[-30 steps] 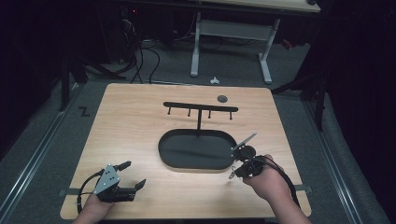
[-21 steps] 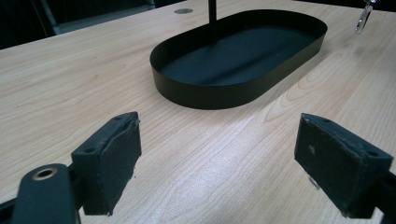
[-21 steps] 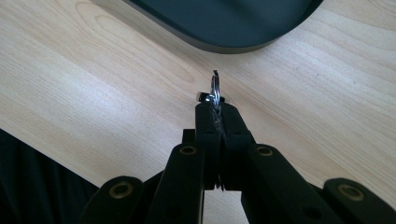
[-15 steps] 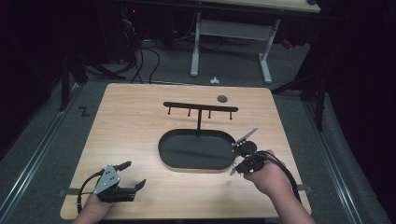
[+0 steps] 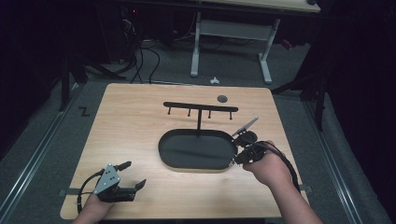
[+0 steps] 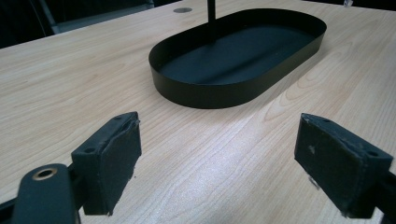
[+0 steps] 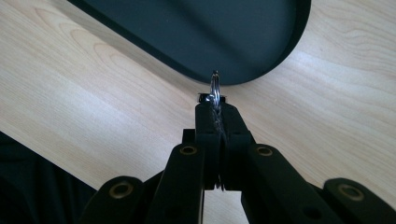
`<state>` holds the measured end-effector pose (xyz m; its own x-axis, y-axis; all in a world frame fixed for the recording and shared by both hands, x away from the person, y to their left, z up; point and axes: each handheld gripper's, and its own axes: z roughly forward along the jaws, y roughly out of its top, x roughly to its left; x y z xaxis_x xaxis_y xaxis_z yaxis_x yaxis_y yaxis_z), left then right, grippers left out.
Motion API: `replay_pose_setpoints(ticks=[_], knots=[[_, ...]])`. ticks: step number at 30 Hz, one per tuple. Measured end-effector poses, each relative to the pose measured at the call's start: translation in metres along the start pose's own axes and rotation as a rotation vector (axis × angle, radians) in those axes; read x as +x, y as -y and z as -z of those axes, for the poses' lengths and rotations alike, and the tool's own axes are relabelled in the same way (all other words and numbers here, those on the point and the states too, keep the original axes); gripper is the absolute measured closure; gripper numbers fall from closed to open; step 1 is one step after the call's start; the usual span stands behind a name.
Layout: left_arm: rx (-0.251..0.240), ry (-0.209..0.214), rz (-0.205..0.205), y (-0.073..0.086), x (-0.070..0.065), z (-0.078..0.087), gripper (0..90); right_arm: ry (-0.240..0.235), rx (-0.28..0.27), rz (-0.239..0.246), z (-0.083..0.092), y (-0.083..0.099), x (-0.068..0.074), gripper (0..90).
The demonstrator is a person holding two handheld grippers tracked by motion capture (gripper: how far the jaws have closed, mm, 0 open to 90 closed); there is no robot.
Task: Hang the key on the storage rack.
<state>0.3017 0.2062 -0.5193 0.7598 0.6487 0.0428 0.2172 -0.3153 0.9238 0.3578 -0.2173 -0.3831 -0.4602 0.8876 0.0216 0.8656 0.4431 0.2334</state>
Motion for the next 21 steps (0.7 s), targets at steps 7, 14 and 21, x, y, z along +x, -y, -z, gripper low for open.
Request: replay_pose_setpoints(ticks=[7, 14, 21], knots=[[0.0, 0.002, 0.001, 0.0, 0.0, 0.0, 15.2, -0.002, -0.011, -0.001, 0.008, -0.009, -0.001, 88.2], [0.0, 0.002, 0.0, 0.0, 0.0, 0.0, 15.2, 0.003, -0.017, -0.007, 0.02, -0.018, -0.002, 88.2], [0.005, 0.006, 0.005, 0.0, 0.001, 0.0, 15.2, 0.013, -0.025, -0.003, 0.032, -0.027, -0.003, 88.2]])
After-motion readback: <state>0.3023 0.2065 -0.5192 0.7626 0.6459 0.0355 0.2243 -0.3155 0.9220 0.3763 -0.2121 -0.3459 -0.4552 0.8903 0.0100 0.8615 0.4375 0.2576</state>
